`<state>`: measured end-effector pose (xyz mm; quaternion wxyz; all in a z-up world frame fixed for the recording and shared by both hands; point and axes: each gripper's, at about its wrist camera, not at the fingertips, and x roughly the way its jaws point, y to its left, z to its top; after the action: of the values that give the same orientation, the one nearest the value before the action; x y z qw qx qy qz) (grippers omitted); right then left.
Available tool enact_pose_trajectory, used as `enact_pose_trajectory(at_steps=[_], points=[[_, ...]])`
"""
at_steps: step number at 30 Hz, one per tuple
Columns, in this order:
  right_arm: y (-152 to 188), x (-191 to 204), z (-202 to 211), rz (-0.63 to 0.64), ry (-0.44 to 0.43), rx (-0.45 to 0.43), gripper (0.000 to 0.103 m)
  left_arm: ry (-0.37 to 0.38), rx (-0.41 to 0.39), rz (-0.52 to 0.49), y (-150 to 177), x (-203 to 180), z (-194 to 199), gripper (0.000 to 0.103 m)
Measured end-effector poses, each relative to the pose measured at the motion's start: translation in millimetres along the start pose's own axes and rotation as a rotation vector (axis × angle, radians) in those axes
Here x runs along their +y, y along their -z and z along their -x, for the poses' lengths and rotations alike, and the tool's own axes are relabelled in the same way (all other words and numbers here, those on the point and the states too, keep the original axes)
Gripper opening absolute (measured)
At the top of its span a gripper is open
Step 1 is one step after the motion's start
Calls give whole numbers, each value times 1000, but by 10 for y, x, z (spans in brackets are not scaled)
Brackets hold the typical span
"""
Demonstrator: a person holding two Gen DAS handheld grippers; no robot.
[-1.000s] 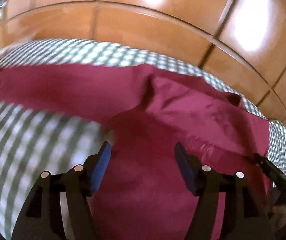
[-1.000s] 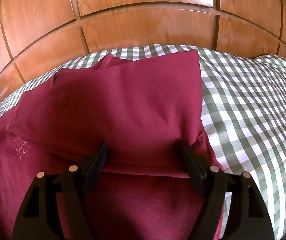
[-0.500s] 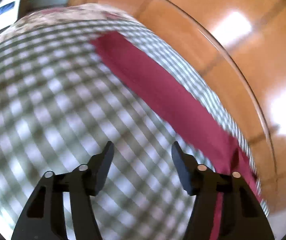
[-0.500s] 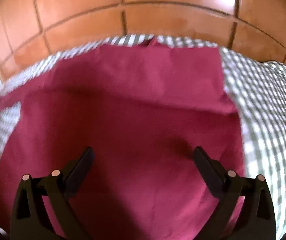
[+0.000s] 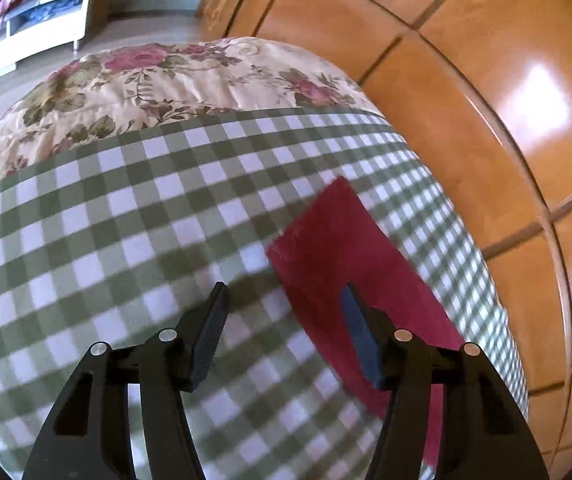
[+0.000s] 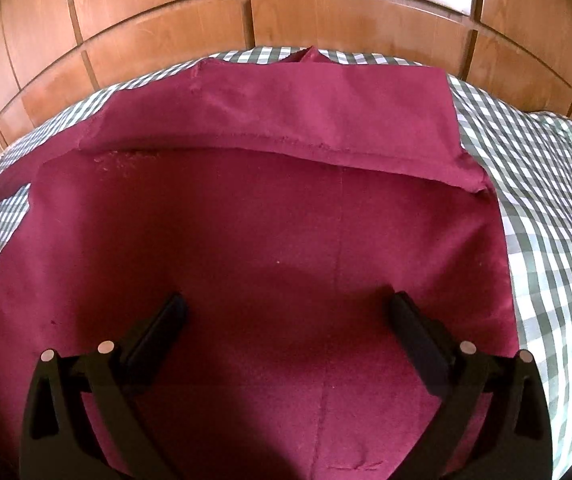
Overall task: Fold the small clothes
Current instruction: 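Grasp the shirt side edge with the left gripper and lift it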
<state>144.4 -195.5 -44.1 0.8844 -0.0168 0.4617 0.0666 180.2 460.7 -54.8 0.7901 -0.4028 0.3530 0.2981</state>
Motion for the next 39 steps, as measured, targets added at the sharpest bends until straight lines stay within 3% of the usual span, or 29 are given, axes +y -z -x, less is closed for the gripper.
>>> enact_pose_trajectory(at_steps=[1,3,6,12,16,20,23,25,26,28,29,31,33,35,39], points=[[0,0,1,0,1,0,101,-6,-9,-6,6,-20,-1,50],[-2,4,-7,3,3,1,101,-10,7,-57,-13,-105,-60,6],[2,-9,-7,3,4,0,101,29,-30,-96,47,-239,63,6],[10,-17,-5,0,-1,-4,101,282,-41,-226,517,-874,613,6],[10,-25,0,-3,-6,-7,101,457,5,-370,1158,-1496,994,6],[10,-38,10,-11,-16,-11,101,566,80,-536,1902,-2028,1191,6],[7,-51,17,-17,-24,-13,101,584,144,-659,2467,-2308,1215,6],[5,-59,22,-21,-30,-13,101,596,232,-711,2805,-2419,1153,6],[7,-69,23,-24,-34,-13,101,584,257,-744,2961,-2447,1131,12],[-4,-86,33,-31,-45,-10,101,557,268,-790,3146,-2430,1123,38],[-7,-87,40,-33,-47,-8,101,556,263,-790,3198,-2380,1148,57],[-40,-85,65,-33,-56,5,100,554,245,-785,3207,-2226,1201,61],[-118,-88,128,-49,-77,5,89,535,233,-779,3201,-2057,1243,61],[-260,-56,190,-93,-173,4,75,504,213,-752,3116,-1890,1248,61],[-572,269,117,-131,-383,42,73,394,158,-673,2925,-1542,1263,61]])
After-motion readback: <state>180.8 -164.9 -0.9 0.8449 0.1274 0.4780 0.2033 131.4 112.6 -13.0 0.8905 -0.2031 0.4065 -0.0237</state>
